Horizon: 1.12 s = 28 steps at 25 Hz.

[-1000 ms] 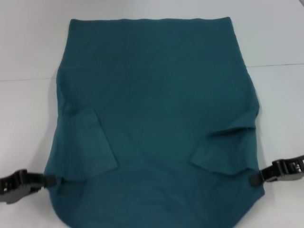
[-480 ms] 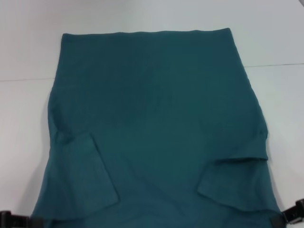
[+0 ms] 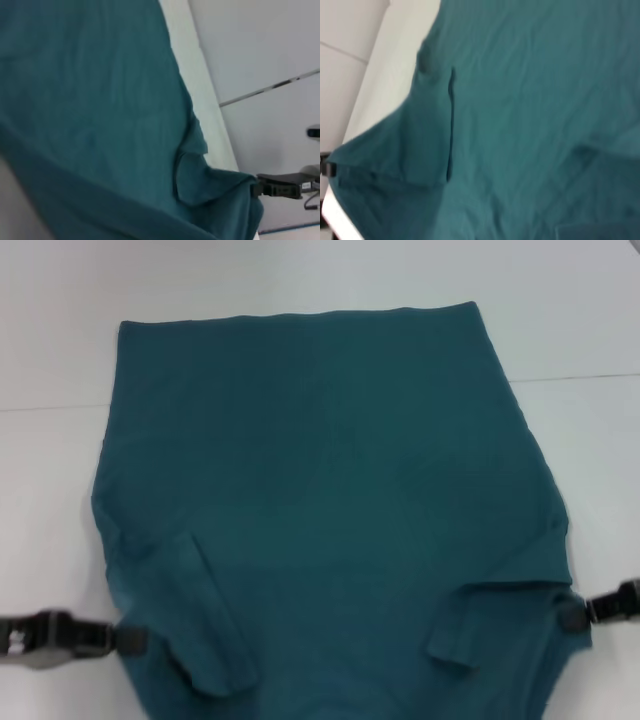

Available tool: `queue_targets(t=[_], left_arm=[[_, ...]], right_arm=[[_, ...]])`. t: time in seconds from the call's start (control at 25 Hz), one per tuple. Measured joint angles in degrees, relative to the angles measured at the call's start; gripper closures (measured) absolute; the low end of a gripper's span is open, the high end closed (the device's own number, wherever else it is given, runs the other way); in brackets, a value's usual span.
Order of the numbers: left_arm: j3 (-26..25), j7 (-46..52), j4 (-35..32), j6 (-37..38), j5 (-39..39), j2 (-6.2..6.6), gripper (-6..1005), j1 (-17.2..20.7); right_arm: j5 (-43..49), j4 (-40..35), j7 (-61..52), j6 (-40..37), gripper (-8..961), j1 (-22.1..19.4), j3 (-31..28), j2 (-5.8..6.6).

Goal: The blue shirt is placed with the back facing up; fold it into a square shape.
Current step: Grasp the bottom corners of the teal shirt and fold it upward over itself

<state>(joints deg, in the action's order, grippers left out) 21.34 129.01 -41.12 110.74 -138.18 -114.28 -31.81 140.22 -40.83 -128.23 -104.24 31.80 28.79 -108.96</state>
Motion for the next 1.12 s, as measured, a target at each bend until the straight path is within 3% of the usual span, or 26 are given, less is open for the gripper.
queue_targets(t=[0.28,0.48,0.76,1.12], left_arm=[[-0.07,9.03,2.84,-9.85,2.47,0.12,984,-5.3],[0.13,12.56,3.43,-17.28,4.63,0.12,984,-6.75],[1.08,13.1,5.19,-24.66,4.96,0.34,984,-9.27],[11.92,14.28,7.16,-35.07,4.85,-0.02,984,-12.33]], right_arm=[[-2.5,0.18,-3.97,4.91,915,1.22,-7.25,-0.15],[-7.0,0.18,-6.23,9.71,914,0.05,-9.12,-0.11],[-8.15,0.18,-6.53,18.22,915,-0.46,-9.28,-1.12],[-7.95,1.21,-7.17,27.79,915,2.48,-4.56,-3.05]])
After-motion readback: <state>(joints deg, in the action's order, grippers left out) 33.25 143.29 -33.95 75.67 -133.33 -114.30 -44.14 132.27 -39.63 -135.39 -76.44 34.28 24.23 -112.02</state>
